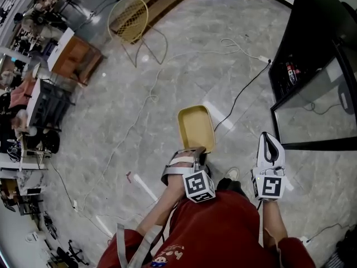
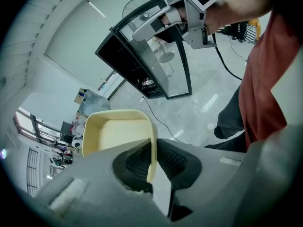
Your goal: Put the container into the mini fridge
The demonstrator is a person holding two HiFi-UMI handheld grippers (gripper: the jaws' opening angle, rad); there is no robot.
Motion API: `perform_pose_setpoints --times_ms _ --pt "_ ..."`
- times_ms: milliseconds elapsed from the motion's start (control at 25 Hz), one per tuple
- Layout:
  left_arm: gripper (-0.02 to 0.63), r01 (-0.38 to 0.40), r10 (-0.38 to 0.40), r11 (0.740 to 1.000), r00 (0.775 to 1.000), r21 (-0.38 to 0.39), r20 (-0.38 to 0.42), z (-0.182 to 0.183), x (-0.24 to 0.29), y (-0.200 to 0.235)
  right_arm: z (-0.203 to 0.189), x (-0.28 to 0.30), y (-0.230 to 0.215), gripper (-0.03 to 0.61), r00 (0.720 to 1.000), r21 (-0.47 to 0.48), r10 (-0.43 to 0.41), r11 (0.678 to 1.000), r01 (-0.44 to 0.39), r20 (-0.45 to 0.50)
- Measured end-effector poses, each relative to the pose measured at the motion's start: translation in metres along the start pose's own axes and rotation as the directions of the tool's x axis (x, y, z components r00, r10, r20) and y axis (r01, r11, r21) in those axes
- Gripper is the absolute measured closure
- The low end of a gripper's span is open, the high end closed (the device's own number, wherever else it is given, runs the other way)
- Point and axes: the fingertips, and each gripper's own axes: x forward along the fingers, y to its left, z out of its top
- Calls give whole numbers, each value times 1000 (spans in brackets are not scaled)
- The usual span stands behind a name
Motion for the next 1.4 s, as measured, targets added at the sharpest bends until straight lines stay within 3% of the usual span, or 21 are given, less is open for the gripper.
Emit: perform_pose_setpoints --times_ms 400,1080,1400 --pt "583 -12 13 999 999 -35 32 -56 16 49 27 68 61 578 999 -51 40 998 -39 29" --pt "583 -32 44 995 991 -95 125 -177 50 173 63 207 182 578 998 -116 53 992 -50 29" --pt "583 -16 22 999 990 -43 139 -193 62 198 71 234 199 578 999 -131 31 991 -27 28"
